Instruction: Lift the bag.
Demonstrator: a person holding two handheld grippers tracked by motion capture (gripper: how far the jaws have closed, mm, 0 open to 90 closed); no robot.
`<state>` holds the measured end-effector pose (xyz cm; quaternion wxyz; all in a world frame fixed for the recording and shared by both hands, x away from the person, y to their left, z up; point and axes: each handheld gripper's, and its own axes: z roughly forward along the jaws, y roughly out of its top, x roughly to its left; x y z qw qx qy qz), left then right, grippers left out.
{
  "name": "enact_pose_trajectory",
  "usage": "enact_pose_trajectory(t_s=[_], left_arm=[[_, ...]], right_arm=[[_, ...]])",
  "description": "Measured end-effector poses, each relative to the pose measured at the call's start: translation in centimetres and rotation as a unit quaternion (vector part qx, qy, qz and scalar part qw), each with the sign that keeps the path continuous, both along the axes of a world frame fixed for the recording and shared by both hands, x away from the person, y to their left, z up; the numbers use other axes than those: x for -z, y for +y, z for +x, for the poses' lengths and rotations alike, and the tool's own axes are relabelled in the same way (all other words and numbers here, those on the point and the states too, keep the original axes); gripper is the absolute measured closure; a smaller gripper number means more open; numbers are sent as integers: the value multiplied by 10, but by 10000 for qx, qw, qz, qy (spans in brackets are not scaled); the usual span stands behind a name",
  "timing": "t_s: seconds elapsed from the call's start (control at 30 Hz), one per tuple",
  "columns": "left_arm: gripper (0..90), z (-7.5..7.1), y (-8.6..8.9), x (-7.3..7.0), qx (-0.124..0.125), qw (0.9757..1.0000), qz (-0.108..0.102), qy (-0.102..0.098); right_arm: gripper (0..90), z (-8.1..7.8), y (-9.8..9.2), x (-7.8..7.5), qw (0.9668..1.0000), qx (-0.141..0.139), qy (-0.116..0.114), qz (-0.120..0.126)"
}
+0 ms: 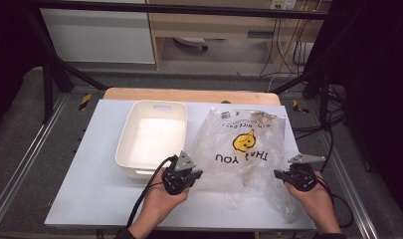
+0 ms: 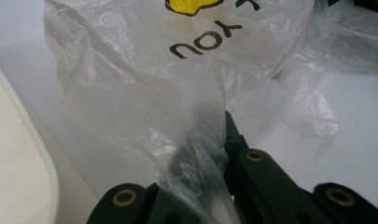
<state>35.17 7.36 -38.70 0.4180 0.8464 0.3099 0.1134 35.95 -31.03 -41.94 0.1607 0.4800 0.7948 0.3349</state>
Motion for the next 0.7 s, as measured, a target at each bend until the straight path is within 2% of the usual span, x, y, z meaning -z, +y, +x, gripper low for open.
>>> enact_pose_trajectory(t_s=[0.23,0.4,0.5,0.7], left_arm=[[900,11,5,-18,33,9999,-56,98],[900,19,8,-31,65,9999,-52,146],[900,25,10,-38,64,9999,-13,138],[900,37,18,-53,-3,9996,-176,218]], right_arm=[[900,6,8,-10,9998,-164,22,124],[900,13,13,-22,9996,-276,-27,7],[900,17,16,-31,9994,-333,-109,-24],[900,27,14,-52,9990,-326,-285,-60]])
